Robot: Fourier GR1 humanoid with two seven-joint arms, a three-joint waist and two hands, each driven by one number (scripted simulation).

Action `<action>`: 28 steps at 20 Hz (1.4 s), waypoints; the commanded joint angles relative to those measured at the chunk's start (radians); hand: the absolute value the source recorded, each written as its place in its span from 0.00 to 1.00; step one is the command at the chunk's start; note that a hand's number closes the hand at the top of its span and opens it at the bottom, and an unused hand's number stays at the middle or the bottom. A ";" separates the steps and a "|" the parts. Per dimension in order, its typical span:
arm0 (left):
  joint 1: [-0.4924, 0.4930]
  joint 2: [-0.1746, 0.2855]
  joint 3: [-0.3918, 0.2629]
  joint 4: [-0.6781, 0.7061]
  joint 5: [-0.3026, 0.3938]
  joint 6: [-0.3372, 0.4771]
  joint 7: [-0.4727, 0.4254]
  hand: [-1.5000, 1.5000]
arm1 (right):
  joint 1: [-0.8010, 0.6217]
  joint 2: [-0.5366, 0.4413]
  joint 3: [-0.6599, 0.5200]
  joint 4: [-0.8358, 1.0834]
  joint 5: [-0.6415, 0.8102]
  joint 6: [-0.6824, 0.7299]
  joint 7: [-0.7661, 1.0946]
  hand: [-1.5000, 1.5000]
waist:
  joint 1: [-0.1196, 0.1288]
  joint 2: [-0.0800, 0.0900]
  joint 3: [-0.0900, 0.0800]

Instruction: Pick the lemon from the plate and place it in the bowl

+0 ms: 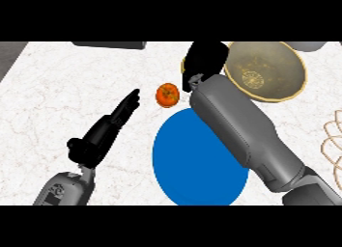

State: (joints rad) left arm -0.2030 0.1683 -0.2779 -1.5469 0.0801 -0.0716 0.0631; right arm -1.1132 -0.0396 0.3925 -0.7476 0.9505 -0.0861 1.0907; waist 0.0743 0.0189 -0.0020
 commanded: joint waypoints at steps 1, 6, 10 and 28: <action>0.010 0.002 0.010 0.005 0.009 -0.005 0.004 0.50 | -0.124 0.014 -0.031 0.046 0.102 -0.179 0.137 1.00 | -0.011 -0.005 0.001; 0.029 0.022 0.024 -0.016 0.006 -0.009 -0.004 0.50 | -0.177 -0.013 -0.126 0.087 0.143 -0.314 0.116 1.00 | -0.021 -0.006 0.002; 0.021 0.010 0.028 -0.022 0.001 0.001 0.009 0.50 | -0.181 -0.042 -0.188 0.186 0.171 -0.355 0.085 1.00 | -0.032 -0.005 0.002; 0.074 0.017 0.046 -0.053 0.006 -0.028 -0.002 0.50 | -0.110 -0.218 -0.408 0.466 0.108 -0.296 -0.140 1.00 | -0.042 -0.006 0.003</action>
State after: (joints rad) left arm -0.1379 0.1796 -0.2407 -1.5880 0.0727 -0.0867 0.0604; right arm -1.2510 -0.2399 0.0788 -0.3132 1.1594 -0.4274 0.9888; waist 0.0346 0.0128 0.0004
